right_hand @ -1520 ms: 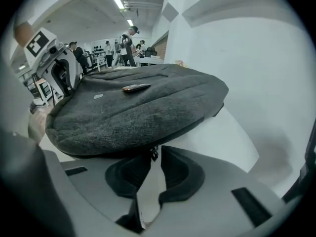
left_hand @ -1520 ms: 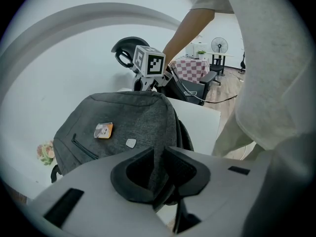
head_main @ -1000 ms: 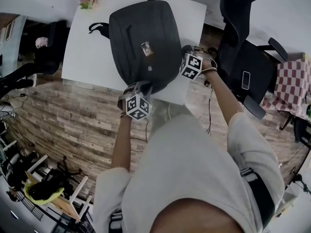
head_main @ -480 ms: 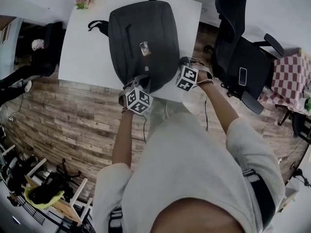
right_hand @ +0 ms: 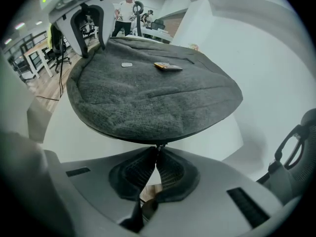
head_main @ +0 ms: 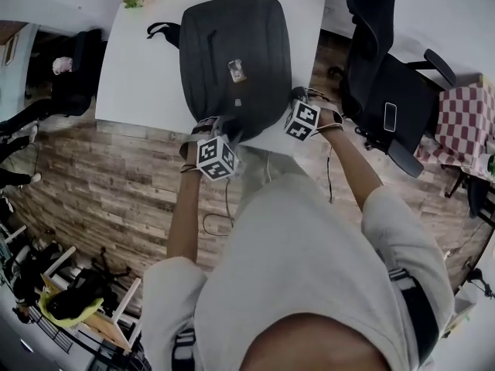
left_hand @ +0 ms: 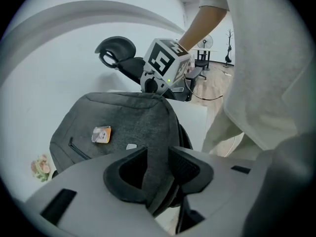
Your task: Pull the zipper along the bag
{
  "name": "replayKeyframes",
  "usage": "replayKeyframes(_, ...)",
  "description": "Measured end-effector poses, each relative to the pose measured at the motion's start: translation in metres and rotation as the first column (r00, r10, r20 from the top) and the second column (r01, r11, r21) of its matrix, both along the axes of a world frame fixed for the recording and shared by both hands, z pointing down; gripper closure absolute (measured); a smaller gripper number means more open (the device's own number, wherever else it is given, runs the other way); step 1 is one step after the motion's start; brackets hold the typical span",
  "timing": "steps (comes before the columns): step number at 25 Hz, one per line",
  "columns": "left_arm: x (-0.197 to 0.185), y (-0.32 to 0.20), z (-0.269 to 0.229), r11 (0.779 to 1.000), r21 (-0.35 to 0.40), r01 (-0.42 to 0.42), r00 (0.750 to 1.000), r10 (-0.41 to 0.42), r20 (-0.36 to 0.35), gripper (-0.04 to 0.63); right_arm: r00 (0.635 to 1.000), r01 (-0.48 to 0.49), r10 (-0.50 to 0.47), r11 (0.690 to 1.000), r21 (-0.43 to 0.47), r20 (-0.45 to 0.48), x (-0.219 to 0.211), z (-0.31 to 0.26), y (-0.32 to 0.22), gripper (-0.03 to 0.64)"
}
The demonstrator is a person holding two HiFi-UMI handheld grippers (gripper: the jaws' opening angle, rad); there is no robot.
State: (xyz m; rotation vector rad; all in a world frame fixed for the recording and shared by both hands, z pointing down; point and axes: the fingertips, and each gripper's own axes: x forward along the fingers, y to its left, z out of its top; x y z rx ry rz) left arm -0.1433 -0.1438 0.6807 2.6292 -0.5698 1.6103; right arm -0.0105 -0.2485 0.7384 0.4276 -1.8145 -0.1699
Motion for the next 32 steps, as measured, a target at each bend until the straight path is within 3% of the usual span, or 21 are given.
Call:
replayKeyframes(5, -0.001, 0.011, -0.002, 0.999, -0.02, -0.043, 0.999, 0.043, 0.024, 0.41, 1.0, 0.008, -0.008, 1.0, -0.006, -0.006, -0.001, 0.0, 0.001, 0.597)
replayKeyframes(6, -0.002, 0.017, 0.001, 0.997, -0.041, -0.062, 0.997, 0.063, 0.037, 0.333, 1.0, 0.01, -0.01, 1.0, -0.006, -0.008, -0.001, 0.0, 0.002, 0.597)
replayKeyframes(7, -0.003, 0.023, 0.008, 0.995, -0.06, -0.079, 0.995, 0.082, 0.053, 0.321, 1.0, 0.01, -0.01, 1.0, -0.006, -0.009, -0.001, 0.0, 0.001, 0.597)
replayKeyframes(9, -0.006, 0.027, 0.023, 0.995, -0.053, -0.087, 0.992, 0.091, 0.086, 0.323, 1.0, 0.008, -0.008, 1.0, -0.007, -0.01, 0.0, 0.0, 0.001, 0.597)
replayKeyframes(11, -0.007, 0.022, 0.03, 0.998, -0.001, -0.064, 0.993, 0.064, 0.102, 0.399, 1.0, 0.012, -0.012, 1.0, -0.011, -0.009, 0.0, 0.0, 0.002, 0.597)
replayKeyframes(12, -0.006, 0.02, 0.031, 0.999, 0.014, -0.052, 0.994, 0.05, 0.101, 0.405, 1.0, 0.017, -0.017, 1.0, -0.012, -0.008, 0.0, 0.0, 0.001, 0.597)
replayKeyframes(16, -0.003, 0.014, 0.033, 1.0, -0.004, -0.007, 0.997, 0.008, 0.083, 0.431, 1.0, 0.008, -0.009, 1.0, -0.007, -0.014, 0.002, -0.002, -0.002, 0.598)
replayKeyframes(24, 0.001, 0.011, 0.035, 0.999, -0.014, 0.052, 0.997, -0.051, 0.05, 0.44, 0.993, -0.121, 0.122, 0.992, -0.033, 0.008, 0.001, -0.006, 0.029, 0.595)
replayKeyframes(32, 0.005, 0.012, 0.036, 0.996, -0.027, 0.079, 0.996, -0.079, 0.032, 0.442, 0.961, -0.259, 0.268, 0.958, -0.122, 0.069, -0.025, -0.013, 0.097, 0.592)
